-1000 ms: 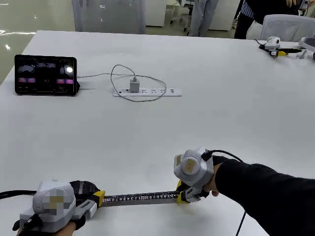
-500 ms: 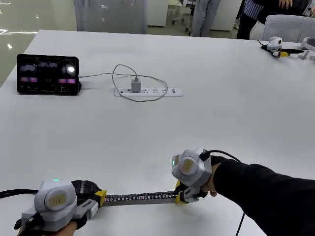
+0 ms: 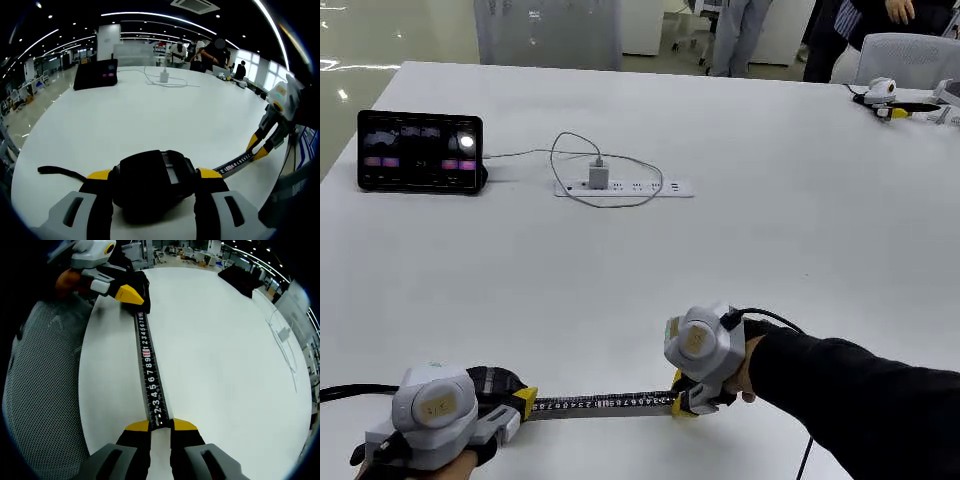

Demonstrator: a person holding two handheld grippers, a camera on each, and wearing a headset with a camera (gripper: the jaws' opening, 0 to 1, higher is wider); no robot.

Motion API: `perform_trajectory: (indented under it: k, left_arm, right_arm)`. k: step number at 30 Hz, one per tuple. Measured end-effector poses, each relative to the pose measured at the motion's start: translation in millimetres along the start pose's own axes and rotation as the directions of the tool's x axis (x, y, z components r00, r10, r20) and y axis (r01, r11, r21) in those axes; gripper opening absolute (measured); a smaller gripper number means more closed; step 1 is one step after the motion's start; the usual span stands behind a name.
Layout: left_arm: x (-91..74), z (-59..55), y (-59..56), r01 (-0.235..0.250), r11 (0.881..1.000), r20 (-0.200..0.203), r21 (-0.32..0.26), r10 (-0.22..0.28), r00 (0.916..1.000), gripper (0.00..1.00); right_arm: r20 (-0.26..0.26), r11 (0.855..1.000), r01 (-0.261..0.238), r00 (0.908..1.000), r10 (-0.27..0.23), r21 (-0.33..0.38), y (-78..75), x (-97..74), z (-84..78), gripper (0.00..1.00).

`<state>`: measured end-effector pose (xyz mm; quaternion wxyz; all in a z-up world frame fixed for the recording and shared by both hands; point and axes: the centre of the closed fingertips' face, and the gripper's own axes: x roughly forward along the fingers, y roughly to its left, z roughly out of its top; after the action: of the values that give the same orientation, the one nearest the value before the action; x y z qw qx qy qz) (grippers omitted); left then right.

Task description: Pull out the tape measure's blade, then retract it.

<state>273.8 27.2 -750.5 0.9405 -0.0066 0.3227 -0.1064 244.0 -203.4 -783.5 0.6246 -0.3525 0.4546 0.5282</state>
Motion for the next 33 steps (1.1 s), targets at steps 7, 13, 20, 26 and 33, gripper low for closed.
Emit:
perform_trajectory:
  k: [7,13,20,26,33]
  left_arm:
    - [-0.5,0.0,-0.2,0.0,1.0,-0.002,-0.001,0.0,1.0,0.61]
    - [-0.5,0.3,-0.1,0.001,1.0,-0.003,-0.001,-0.001,1.0,0.61]
    - [-0.7,1.0,-0.5,0.002,1.0,0.001,0.001,-0.002,1.0,0.61]
    - [-0.9,0.9,-0.6,0.003,1.0,0.0,0.0,-0.003,1.0,0.61]
    - [-1.3,0.8,-0.8,0.003,1.0,0.001,0.001,-0.003,1.0,0.61]
  right_arm:
    - [-0.004,1.0,0.001,1.0,-0.001,-0.003,1.7,1.4,4.9,0.1]
    - [0.007,1.0,0.005,1.0,-0.005,0.007,0.8,2.7,6.5,0.1]
    - [0.008,1.0,0.004,1.0,-0.004,-0.012,1.8,3.8,10.4,0.1]
    - [0.013,1.0,0.004,0.9999,-0.004,-0.011,1.7,5.3,14.0,0.1]
    - [0.035,1.0,0.004,0.9994,-0.003,-0.017,4.0,10.8,29.6,0.1]
